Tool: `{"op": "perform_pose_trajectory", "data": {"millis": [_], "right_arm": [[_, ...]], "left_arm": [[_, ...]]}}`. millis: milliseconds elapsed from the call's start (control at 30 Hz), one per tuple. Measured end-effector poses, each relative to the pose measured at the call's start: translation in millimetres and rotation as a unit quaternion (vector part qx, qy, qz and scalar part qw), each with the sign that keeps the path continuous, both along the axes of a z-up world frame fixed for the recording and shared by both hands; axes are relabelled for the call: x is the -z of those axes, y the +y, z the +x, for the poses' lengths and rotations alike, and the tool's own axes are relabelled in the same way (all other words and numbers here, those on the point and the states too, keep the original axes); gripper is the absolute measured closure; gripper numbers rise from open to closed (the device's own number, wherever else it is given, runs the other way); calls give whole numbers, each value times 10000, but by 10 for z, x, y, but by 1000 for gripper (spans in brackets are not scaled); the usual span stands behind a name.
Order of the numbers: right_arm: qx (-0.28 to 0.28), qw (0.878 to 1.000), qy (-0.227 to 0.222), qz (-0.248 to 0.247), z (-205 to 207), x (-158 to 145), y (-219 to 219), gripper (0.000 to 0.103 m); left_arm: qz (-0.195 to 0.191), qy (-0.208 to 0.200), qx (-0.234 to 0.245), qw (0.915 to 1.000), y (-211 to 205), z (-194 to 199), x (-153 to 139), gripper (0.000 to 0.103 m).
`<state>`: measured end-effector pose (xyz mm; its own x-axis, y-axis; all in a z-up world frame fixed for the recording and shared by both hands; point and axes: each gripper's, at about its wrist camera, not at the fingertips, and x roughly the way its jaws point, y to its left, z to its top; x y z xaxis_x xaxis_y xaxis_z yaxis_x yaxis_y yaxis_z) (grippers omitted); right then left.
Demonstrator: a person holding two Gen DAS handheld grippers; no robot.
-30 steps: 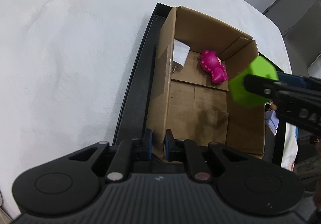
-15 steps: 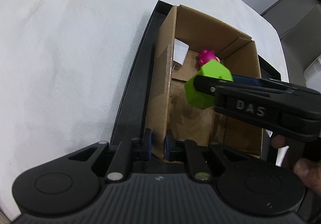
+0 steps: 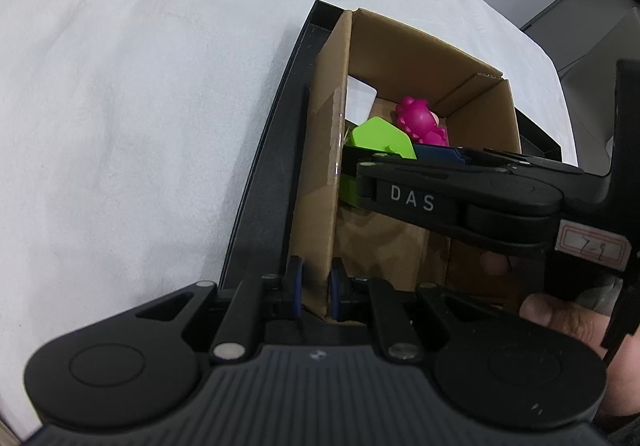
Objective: Organize rigid objects
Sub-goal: 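Lower the green box into the cardboard box and open the right gripper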
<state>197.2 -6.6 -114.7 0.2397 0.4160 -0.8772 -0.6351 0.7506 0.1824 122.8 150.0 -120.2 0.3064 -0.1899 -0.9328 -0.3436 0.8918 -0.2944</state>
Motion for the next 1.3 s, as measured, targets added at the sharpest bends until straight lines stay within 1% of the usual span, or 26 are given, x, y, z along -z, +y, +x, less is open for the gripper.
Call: {"op": "perform_pose_trajectory", "data": {"millis": [167, 333, 500, 600, 667, 733, 833, 933, 1067, 1300], "right_arm": [[87, 9996, 97, 234, 22, -47, -49, 47], [201, 9988, 221, 379, 30, -117, -164, 46], [174, 9978, 272, 575, -19, -233, -268, 43], [157, 9979, 220, 584, -48, -314, -346, 37], [187, 9978, 170, 606, -68, -358, -417, 31], [217, 9976, 153, 632, -96, -400, -496, 30], [231, 9972, 247, 671, -118, -409, -585, 29], [244, 9975, 163, 643, -153, -449, -675, 28], [283, 9966, 91, 767, -188, -502, -818, 25], [319, 9958, -23, 863, -258, -582, -1050, 23]], "left_arm": [[21, 5, 12, 10000, -8, 10, 5, 91], [47, 9, 4, 10000, -14, 9, 3, 91], [139, 14, 16, 9999, -47, 11, -10, 91], [193, 10, 33, 9998, -70, 6, -21, 91], [233, 17, 45, 9997, -83, 6, -29, 91], [272, 25, 71, 9996, -102, 8, -40, 91], [305, 39, 88, 9995, -108, 7, -50, 91], [368, 40, 114, 9993, -124, 12, -56, 91], [446, 61, 127, 9989, -159, 24, -65, 91], [566, 111, 106, 9983, -197, 28, -85, 91]]}}
